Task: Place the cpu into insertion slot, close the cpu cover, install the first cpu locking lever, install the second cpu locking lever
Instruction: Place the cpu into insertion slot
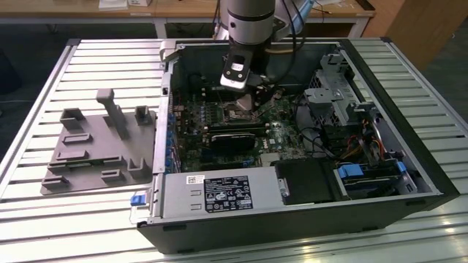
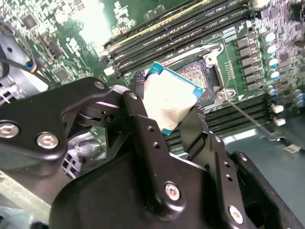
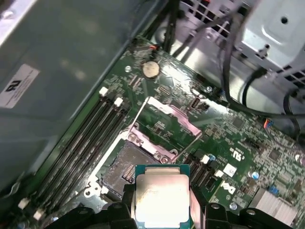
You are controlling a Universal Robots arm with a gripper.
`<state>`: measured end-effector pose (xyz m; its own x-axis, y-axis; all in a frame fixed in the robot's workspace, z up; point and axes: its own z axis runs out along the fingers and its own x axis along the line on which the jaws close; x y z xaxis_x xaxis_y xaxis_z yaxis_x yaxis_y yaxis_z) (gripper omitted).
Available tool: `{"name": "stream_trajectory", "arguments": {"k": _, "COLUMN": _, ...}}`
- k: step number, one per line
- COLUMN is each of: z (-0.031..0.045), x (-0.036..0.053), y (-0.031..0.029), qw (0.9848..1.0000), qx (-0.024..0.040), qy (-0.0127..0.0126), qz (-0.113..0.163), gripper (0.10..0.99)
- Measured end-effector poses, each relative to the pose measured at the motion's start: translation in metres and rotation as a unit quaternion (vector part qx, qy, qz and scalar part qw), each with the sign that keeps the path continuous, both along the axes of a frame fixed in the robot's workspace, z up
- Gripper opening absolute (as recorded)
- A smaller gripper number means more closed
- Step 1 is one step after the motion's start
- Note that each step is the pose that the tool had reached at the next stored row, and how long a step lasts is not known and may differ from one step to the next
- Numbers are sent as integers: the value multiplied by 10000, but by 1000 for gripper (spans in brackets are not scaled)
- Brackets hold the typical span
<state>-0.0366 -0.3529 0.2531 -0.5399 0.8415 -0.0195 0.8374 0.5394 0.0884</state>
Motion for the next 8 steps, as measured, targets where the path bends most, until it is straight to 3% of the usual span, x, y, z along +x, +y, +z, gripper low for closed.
{"name": "stream_trajectory", "arguments": {"k": 5, "z": -28, "x": 0, "y": 0, "qw": 9996, "qx": 0, "qy": 0, "qz": -299, "gripper": 537}}
{"name": "stream_trajectory", "arguments": {"k": 8, "z": -40, "x": 0, "y": 0, "qw": 9984, "qx": 0, "qy": 0, "qz": -571, "gripper": 537}}
